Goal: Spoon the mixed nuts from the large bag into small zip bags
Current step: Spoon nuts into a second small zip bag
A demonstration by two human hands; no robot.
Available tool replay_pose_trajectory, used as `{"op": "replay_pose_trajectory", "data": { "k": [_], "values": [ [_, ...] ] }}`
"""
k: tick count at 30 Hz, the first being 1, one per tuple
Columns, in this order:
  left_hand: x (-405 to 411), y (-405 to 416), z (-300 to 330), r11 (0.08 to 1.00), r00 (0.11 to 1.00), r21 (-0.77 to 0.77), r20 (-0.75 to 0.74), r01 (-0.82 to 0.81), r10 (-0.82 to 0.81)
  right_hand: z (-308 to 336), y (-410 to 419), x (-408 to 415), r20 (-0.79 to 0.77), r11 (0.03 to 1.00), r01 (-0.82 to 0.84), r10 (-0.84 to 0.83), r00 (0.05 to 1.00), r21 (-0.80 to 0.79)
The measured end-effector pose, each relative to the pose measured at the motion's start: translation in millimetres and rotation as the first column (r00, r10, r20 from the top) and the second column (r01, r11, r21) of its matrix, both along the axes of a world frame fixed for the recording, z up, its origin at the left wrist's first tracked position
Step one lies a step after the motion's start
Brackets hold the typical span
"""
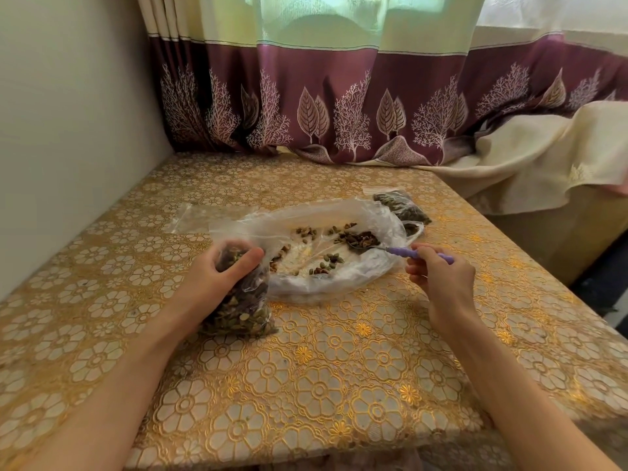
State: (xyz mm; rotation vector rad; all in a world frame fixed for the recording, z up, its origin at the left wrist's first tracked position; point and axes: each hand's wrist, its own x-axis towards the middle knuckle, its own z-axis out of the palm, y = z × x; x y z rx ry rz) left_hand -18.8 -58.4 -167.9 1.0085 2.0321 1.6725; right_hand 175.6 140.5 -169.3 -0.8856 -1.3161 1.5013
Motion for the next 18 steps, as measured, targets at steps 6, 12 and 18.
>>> {"op": "replay_pose_trajectory", "data": {
  "k": [6,12,18],
  "values": [
    [1,-1,0,1.0,1.0,0.025,0.013,-0.002,0.002,5,-7,4,-0.024,0.999,-0.03,0.03,0.999,0.037],
    [0,1,0,1.0,1.0,0.021,0.026,0.015,-0.016,12,-13,9,-0.072,0.993,-0.106,0.109,0.991,0.044],
    [-1,0,0,1.0,0.999,0.018,0.044,0.023,-0.024,32,-24,5,-0.153,0.971,-0.22,0.232,0.961,0.091]
  ]
}}
